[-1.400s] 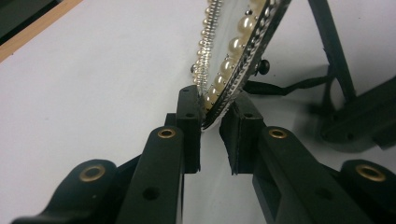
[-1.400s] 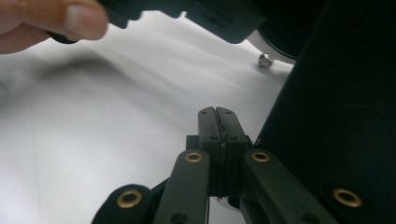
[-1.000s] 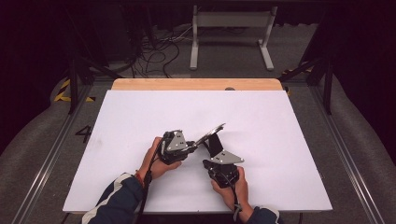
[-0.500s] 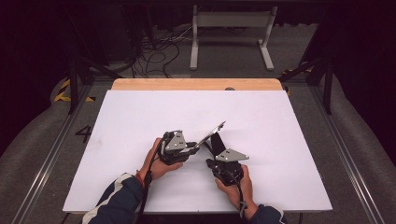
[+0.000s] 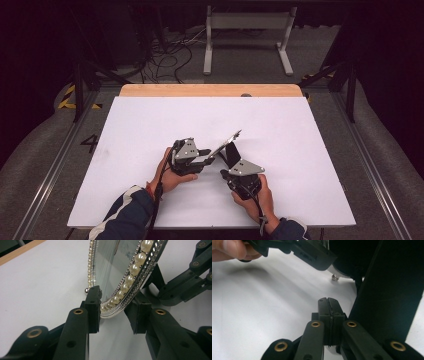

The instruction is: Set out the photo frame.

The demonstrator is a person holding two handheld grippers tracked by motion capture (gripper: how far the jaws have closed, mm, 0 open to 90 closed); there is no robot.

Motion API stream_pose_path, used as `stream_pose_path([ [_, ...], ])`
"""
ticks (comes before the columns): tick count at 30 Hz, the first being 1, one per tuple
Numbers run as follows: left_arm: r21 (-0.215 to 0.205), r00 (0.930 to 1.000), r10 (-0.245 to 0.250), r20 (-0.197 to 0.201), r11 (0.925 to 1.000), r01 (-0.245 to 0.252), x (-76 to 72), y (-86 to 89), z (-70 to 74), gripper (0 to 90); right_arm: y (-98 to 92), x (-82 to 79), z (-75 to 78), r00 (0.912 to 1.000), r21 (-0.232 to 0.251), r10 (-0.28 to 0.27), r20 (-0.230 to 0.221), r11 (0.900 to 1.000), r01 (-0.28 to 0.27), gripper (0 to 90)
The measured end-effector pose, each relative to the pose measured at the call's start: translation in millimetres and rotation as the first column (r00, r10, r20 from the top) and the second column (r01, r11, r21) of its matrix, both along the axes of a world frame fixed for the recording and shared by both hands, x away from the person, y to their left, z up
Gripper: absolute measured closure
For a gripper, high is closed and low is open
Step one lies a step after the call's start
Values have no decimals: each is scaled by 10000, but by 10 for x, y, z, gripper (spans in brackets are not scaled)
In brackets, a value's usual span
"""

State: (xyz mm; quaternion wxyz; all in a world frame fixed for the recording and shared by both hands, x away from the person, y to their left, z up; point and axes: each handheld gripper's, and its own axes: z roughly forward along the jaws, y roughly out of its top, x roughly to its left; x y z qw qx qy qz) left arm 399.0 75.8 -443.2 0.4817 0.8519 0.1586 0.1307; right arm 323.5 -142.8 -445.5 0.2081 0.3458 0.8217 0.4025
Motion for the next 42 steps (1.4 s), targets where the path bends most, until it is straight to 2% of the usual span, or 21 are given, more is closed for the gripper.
stream_pose_path([
  [3, -105, 10000, -67, -34, 9999, 67, 8, -3, -8, 665, -42, 35, -2, 9999, 67, -98, -141, 9999, 99, 900],
  [6, -196, 9997, -229, -117, 9996, 227, 6, -3, -6, 711, -71, 60, -3, 9995, 146, -83, -292, 9999, 88, 900],
  [10, 29, 9999, -152, 12, 9999, 152, -23, -9, 10, 716, -77, 61, -5, 9993, 165, -62, -365, 9998, 68, 900],
  [17, 152, 9994, -246, 251, 9996, 242, -51, 19, 37, 726, -102, 75, -3, 9990, 253, -78, -446, 9996, 89, 900],
  [19, 185, 9994, -234, 239, 9996, 230, -72, 30, 57, 748, -123, 93, -10, 9981, 385, -83, -613, 9992, 106, 900],
  [24, 401, 9990, -187, 408, 9990, 170, -111, 39, 68, 750, -139, 106, -42, 9973, 270, -182, -714, 9994, 202, 900],
  [28, 118, 9991, -354, 219, 9993, 351, -113, 85, 94, 772, -158, 124, -37, 9972, 268, -157, -725, 9995, 176, 900],
  [31, 103, 9989, -401, 253, 9992, 399, -118, 68, 93, 787, -192, 145, -39, 9965, 368, -231, -803, 9990, 261, 900],
  [33, -25, 9989, -454, 87, 9990, 454, -108, 61, 83, 769, -202, 149, -46, 9965, 274, -300, -775, 9991, 322, 900],
  [37, 35, 9990, -420, 119, 9991, 419, -99, 37, 72, 752, -219, 164, -58, 9961, 270, -305, -826, 9991, 328, 900],
  [42, -113, 9990, -427, 111, 9990, 428, -73, -20, 50, 707, -249, 179, -61, 9958, 274, -350, -850, 9989, 375, 900],
])
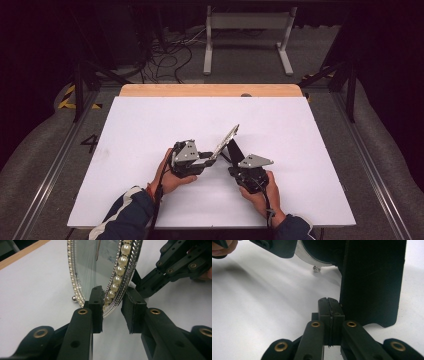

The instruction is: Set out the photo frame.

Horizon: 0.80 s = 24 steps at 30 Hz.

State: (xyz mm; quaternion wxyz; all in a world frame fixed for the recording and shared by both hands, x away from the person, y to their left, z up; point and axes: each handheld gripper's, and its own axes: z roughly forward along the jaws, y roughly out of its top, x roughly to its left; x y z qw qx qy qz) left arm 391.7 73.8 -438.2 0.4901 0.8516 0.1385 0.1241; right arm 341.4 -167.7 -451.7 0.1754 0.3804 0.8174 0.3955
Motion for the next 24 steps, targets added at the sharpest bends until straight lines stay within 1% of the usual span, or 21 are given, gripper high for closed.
stream_pose_path([
  [4, -291, 9998, -131, -144, 9995, 126, 33, -13, -35, 705, -19, 9, -9, 10000, -17, -80, 12, 10000, 80, 900],
  [5, -237, 9999, -134, -89, 9996, 132, 30, -15, -32, 707, -25, 10, -10, 9999, -33, -108, 8, 9999, 108, 900],
  [6, -54, 9999, -131, 50, 9999, 132, 17, -23, -22, 710, -32, 12, -10, 9999, -14, -133, -10, 9999, 133, 900],
  [9, 33, 9999, -122, 101, 9999, 122, 4, -36, -14, 713, -48, 14, -13, 9999, -54, -137, 48, 9999, 137, 900],
  [14, 26, 9996, -266, 108, 9996, 265, -4, -52, -15, 710, -75, 18, -12, 9999, -91, -106, 41, 9999, 106, 900],
  [18, -12, 9992, -407, 67, 9992, 407, -9, -83, -15, 709, -124, 41, -12, 9999, -131, -68, 129, 9999, 70, 900],
  [20, 77, 9988, -472, 87, 9989, 471, -20, -115, -8, 708, -156, 51, -9, 9997, -257, -103, 219, 9996, 109, 900],
  [21, 61, 9988, -491, 67, 9988, 490, -25, -126, -8, 707, -183, 59, -4, 9997, -169, -111, 214, 9998, 115, 900],
  [24, 163, 9988, -462, 183, 9988, 459, -39, -145, -1, 709, -222, 79, -2, 9997, -187, -43, 255, 9998, 48, 900],
])
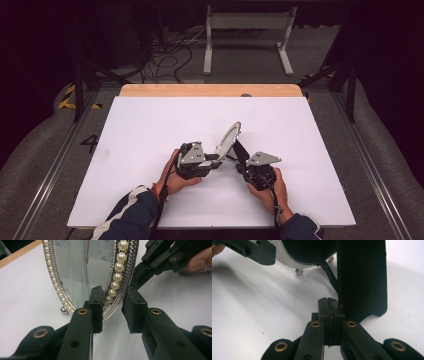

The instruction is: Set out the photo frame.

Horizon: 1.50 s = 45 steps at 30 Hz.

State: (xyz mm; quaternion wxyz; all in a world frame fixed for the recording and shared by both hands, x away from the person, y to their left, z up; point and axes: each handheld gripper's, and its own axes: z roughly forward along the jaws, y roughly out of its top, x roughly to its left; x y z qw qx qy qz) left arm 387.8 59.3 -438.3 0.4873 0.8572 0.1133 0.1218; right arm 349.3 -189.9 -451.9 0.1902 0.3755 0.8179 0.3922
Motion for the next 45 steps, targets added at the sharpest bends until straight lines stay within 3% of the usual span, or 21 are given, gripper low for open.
stream_pose_path([
  [6, 73, 10000, 38, 58, 10000, -39, -12, -32, 1, 711, -28, 39, -13, 9999, -23, 79, 70, 10000, -79, 900],
  [10, 17, 10000, 57, -10, 10000, -57, -7, -46, -12, 714, -70, 64, -26, 9993, -35, 101, 366, 9999, -100, 900],
  [20, -15, 9997, 194, -168, 9998, -194, -19, -102, -25, 722, -165, 160, -39, 9994, 175, 228, 249, 9996, -233, 900],
  [26, -32, 9997, 67, -240, 10000, -68, -25, -138, -15, 794, -223, 213, -48, 9997, 254, -13, 259, 9997, 7, 900],
  [29, -152, 9991, 251, -341, 9996, -256, -18, -120, -18, 772, -239, 225, -53, 9997, 249, -97, 246, 9996, 91, 900],
  [36, -265, 9980, 630, -108, 9976, -632, -95, 154, 114, 727, -201, 124, 6, 9990, 421, -74, 444, 9991, 55, 845],
  [39, -137, 9922, 1247, 27, 9921, -1247, -153, 377, 138, 695, -144, 43, 47, 9987, 504, 58, 509, 9987, -83, 793],
  [41, -175, 9891, 1471, -87, 9889, -1473, -190, 527, 119, 664, -116, -23, 96, 9978, 590, 208, 637, 9980, -246, 750],
  [45, 410, 9842, 1769, -74, 9835, -1765, -302, 769, 26, 599, -50, -142, 188, 9952, 933, 241, 949, 9951, -330, 672],
])
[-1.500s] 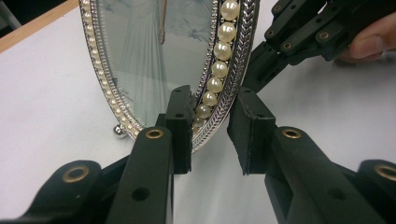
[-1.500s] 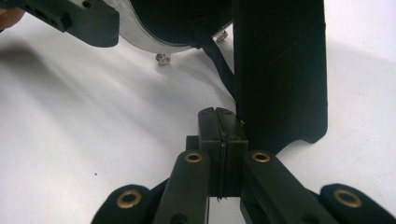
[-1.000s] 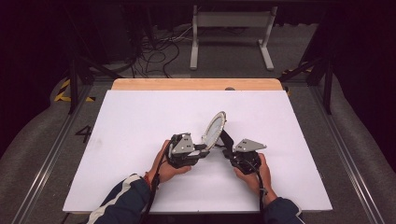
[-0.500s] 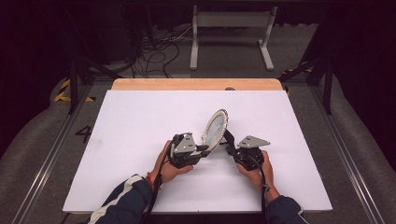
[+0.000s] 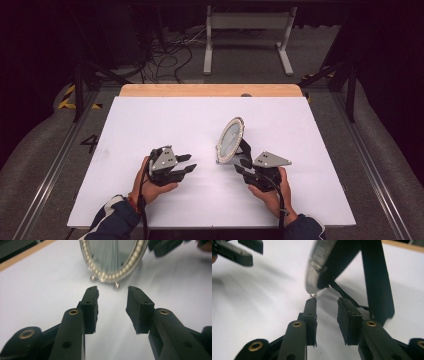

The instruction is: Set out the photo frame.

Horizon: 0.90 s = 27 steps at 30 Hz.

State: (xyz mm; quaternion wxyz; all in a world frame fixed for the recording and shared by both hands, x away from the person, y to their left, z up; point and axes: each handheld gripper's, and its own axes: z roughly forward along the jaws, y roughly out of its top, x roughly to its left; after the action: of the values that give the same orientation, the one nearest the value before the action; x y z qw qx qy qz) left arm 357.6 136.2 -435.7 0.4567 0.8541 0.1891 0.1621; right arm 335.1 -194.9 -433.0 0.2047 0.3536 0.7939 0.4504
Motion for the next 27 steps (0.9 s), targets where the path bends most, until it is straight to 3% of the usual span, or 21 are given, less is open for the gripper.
stream_pose_path([
  [4, 433, 10000, -81, 34, 9990, 79, -78, 113, -53, 556, 82, -22, 15, 9998, 113, 142, 153, 9998, -143, 592],
  [8, 596, 9994, 338, -90, 9977, -332, -116, 191, -124, 406, 161, 24, -8, 9999, 96, -35, 157, 9999, 34, 542],
  [14, 137, 9950, 967, -243, 9952, -964, -202, 316, -143, 253, 255, 91, -9, 9998, 341, -123, 184, 9993, 117, 472],
  [21, 250, 9903, 1343, -353, 9907, -1334, -356, 446, -199, 212, 358, 169, -36, 9992, 409, -391, 3, 9984, 390, 413],
  [22, 263, 9893, 1418, -355, 9897, -1409, -376, 464, -199, 202, 377, 206, -49, 9987, 630, -490, -118, 9968, 497, 401],
  [27, 254, 9868, 1589, -300, 9871, -1581, -409, 496, -195, 197, 435, 271, -80, 9970, 688, -733, -228, 9948, 747, 402],
])
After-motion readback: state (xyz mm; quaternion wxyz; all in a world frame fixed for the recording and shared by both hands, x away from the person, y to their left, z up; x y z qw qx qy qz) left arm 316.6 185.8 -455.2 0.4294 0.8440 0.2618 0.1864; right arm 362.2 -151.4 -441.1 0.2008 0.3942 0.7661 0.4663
